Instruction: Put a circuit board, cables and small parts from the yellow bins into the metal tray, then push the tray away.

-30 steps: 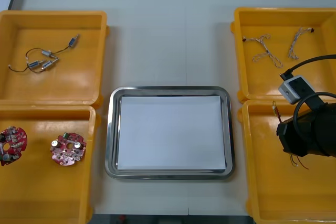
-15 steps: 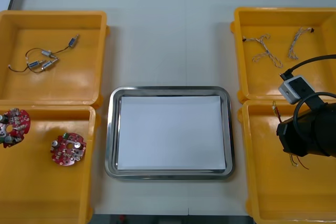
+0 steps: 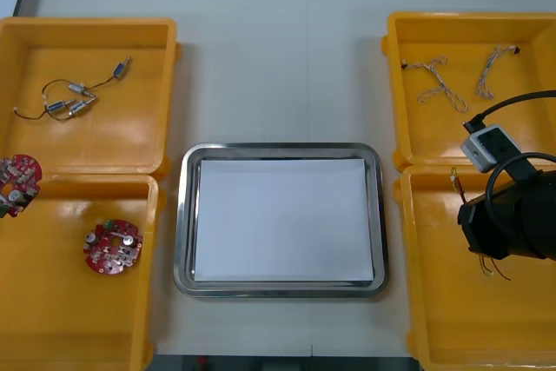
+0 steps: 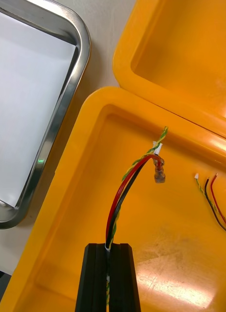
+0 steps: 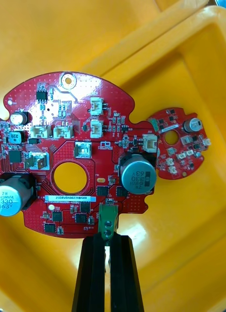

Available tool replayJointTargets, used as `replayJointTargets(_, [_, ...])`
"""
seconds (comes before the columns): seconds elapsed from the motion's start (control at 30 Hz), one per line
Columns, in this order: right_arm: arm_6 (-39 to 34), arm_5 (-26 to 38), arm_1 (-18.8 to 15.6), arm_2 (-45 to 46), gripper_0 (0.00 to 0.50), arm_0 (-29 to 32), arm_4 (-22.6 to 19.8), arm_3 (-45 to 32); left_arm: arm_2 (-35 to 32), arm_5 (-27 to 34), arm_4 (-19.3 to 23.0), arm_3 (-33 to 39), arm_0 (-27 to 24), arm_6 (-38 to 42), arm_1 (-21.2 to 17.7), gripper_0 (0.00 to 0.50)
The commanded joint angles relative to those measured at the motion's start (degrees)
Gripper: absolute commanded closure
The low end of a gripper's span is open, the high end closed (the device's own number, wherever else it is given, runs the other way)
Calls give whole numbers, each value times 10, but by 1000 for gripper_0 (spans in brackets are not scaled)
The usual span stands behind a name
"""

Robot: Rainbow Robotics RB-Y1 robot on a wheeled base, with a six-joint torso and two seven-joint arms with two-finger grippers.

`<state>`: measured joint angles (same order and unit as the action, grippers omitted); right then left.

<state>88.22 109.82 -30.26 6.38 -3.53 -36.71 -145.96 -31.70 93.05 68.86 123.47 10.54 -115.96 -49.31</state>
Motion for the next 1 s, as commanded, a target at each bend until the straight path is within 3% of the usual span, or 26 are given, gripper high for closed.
replayJointTargets(0.03, [-29, 2, -16, -8, 500, -2, 4, -19, 23, 5, -43, 49, -37, 84, 8, 500])
replayJointTargets(0.3, [-29, 2, -16, -8, 500, -2, 4, -19, 70, 5, -67, 85, -68, 222, 8, 500])
replayJointTargets(0.6, [-29, 2, -16, -8, 500, -2, 4, -19, 152, 12, -151, 165, -97, 382, 8, 500])
replayJointTargets(1.0, [-29, 2, -16, -8, 500, -2, 4, -19, 233, 80, -180, 239, -152, 508, 29, 500])
